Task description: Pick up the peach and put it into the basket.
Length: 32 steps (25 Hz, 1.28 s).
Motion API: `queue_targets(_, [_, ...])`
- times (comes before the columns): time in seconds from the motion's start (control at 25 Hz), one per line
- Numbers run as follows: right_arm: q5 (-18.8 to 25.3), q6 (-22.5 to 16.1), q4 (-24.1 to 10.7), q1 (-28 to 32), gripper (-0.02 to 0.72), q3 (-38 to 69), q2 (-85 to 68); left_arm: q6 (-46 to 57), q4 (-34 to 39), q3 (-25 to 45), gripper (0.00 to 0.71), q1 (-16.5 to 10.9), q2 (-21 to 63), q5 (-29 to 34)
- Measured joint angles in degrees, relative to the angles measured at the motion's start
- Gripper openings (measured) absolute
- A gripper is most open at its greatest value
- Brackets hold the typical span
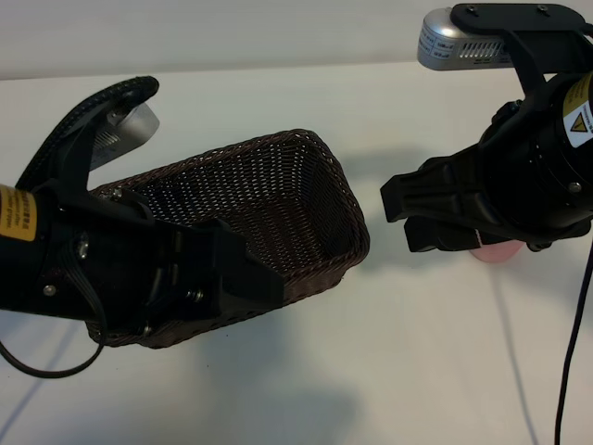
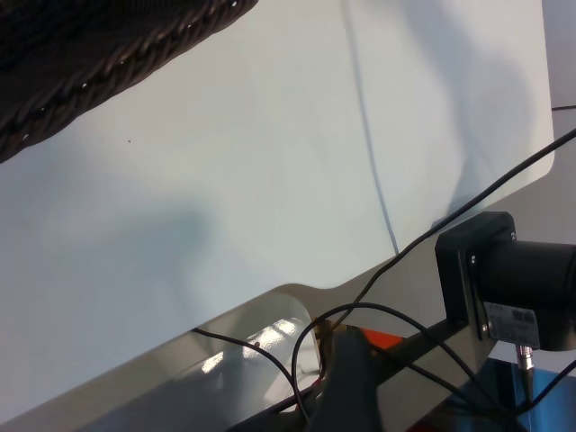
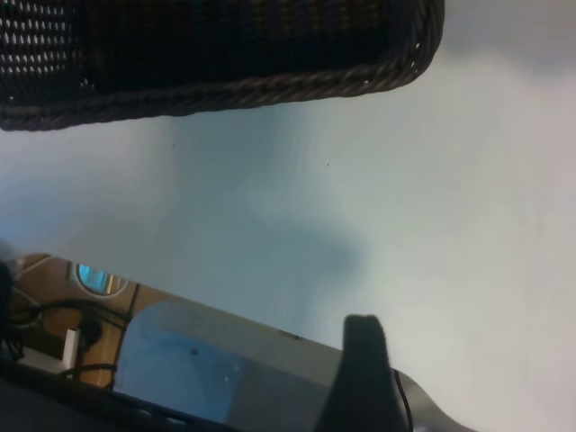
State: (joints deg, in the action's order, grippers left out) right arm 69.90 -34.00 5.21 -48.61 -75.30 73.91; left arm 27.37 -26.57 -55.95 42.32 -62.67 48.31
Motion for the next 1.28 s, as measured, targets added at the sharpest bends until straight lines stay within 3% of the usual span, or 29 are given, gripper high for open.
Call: queue_targets(1.28, [0.00, 0.00, 0.00, 0.00, 0.545, 0.00, 0.00, 0.06, 0.00, 0.00, 0.584, 0.00, 0.00, -1.68])
